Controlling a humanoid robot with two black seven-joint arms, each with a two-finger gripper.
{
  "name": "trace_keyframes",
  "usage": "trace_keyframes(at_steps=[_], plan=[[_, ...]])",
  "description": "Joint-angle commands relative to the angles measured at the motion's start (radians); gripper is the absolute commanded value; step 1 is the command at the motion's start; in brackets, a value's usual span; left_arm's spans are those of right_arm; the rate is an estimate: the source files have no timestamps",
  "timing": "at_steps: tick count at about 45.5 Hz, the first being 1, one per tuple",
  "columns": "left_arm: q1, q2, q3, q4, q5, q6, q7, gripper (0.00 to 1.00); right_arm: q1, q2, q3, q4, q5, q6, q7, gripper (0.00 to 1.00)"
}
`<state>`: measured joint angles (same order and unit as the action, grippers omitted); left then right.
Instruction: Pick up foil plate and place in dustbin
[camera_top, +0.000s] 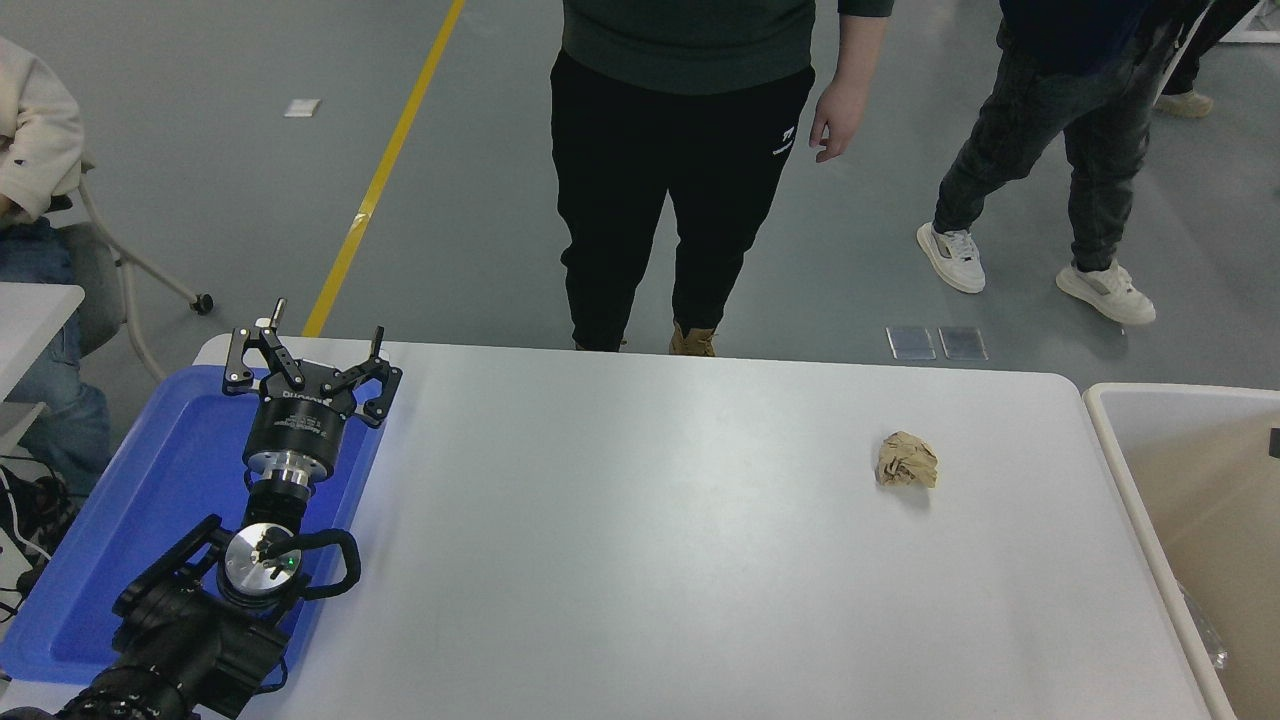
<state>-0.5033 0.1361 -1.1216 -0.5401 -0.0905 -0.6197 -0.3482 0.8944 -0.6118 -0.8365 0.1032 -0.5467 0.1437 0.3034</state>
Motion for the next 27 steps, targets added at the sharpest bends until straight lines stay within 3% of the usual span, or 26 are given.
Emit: trace_keyframes(at_steps=[1, 16, 27], plan=[[0.0, -0.001, 0.0, 0.0, 0.0, 0.0, 0.0, 1.0, 0.073, 0.06, 0.0, 0.009, 0.031, 0.039, -0.001, 1.0], [0.0, 0.0, -0.001, 0.002, 0.0, 0.0, 0.0, 1.0, 0.119, 0.072, 0.022, 0.119, 0.04, 0.02, -0.007, 1.0], [0.0, 0.0, -0.001, 0.0, 0.0, 0.0, 0.0, 1.0, 0.126, 0.075, 0.279, 0.202, 0.057, 0.019, -0.027, 1.0]])
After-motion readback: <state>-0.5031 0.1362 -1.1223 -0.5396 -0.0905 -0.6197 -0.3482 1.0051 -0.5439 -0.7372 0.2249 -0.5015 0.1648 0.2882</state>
